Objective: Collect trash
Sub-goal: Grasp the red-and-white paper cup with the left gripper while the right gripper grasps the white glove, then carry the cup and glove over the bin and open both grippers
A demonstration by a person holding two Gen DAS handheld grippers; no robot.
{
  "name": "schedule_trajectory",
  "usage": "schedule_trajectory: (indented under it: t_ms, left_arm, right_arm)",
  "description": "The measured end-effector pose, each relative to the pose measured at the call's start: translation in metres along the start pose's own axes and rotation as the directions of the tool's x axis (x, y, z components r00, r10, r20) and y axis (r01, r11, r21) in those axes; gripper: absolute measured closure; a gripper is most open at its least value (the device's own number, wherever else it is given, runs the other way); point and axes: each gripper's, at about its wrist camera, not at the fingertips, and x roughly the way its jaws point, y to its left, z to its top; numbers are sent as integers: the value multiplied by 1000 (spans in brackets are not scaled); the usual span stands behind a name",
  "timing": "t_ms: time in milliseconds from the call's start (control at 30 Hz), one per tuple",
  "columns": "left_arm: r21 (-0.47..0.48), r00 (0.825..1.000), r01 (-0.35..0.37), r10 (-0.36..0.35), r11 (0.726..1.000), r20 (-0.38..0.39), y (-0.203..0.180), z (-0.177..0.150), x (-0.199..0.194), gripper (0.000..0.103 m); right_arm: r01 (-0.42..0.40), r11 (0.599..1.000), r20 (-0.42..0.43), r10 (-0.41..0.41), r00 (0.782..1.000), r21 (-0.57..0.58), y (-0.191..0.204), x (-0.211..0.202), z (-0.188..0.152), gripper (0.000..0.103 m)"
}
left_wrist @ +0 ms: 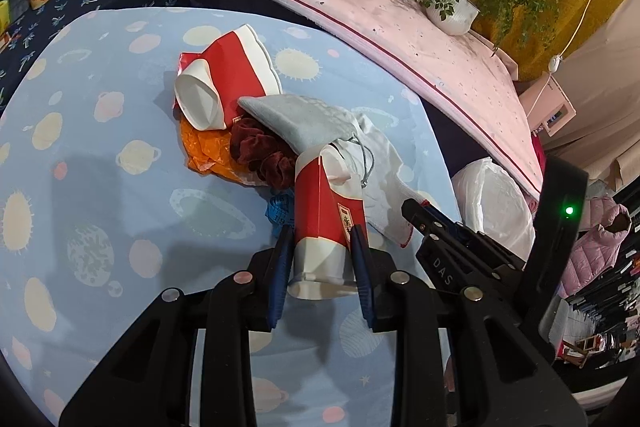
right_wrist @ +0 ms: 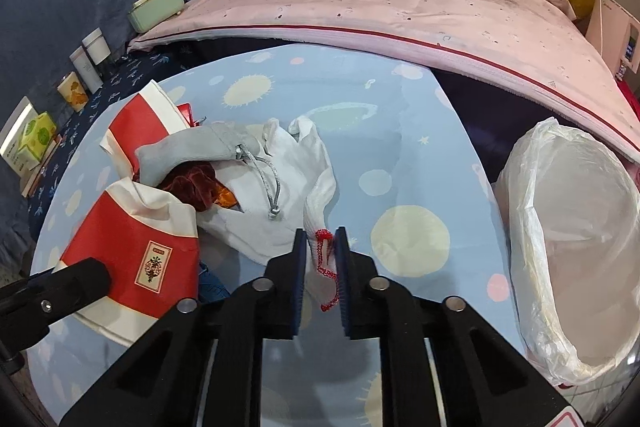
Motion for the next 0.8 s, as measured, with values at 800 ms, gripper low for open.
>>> schedule_trajectory:
  t_ms: [800]
  left_arm:
    - [179,978,137,-162,974,130,-124,44,-53,75]
  right_arm:
    - [87,994,387,-107,916,69,-79,-185,77,99]
